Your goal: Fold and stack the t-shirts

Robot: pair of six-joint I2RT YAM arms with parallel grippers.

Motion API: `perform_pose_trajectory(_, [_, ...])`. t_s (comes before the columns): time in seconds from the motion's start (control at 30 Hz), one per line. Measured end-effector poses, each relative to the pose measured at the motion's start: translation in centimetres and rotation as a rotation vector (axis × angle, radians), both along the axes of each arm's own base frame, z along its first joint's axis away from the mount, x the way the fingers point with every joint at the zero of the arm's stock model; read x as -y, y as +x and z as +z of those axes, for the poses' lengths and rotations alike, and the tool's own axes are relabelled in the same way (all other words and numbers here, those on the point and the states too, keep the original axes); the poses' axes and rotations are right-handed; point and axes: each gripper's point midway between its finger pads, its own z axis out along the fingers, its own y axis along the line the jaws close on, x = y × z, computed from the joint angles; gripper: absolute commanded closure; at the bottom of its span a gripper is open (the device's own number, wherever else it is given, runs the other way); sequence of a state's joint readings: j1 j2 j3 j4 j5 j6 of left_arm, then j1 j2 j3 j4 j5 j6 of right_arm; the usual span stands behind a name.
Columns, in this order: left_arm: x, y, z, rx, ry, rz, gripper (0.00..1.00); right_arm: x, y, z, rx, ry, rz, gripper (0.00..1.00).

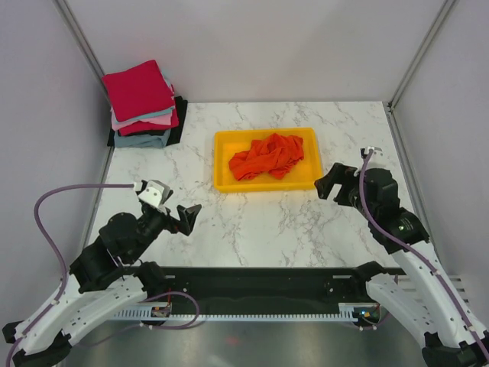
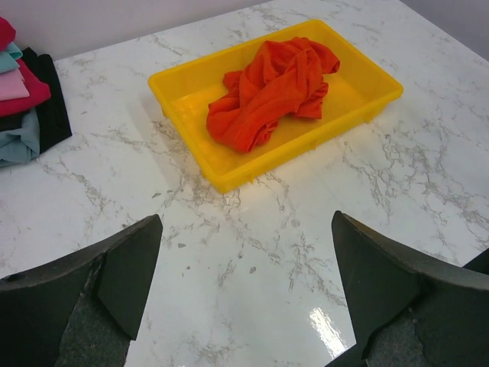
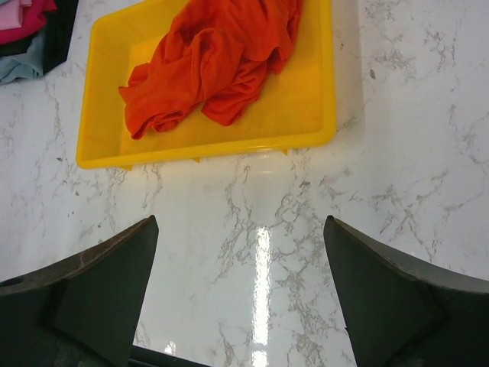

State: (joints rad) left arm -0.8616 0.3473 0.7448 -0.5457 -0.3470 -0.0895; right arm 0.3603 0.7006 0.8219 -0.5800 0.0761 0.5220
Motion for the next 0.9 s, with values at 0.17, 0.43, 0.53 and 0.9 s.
perform_pose_trajectory(0.17, [0.0, 0.2, -0.5, -0.018, 0.011, 0.013, 0.0, -1.1, 1.4, 0.1, -0.006, -0.001, 0.036, 0.02])
perform_pose_trajectory(0.43, [0.2, 0.3, -0.8, -0.031, 0.012, 0.013, 0.0, -7.5, 7.6, -2.5, -0.147, -0.113, 0.129, 0.02])
perform_pose_trajectory(0.53, [0.2, 0.3, -0.8, -0.03, 0.011, 0.013, 0.0, -9.9, 11.5, -4.2, -0.199, -0.158, 0.13, 0.02])
perform_pose_trajectory(0.9, [0.1, 0.2, -0.8, -0.029, 0.009, 0.014, 0.0, -13.0, 21.0, -15.0, -0.38, -0.33, 0.054, 0.17])
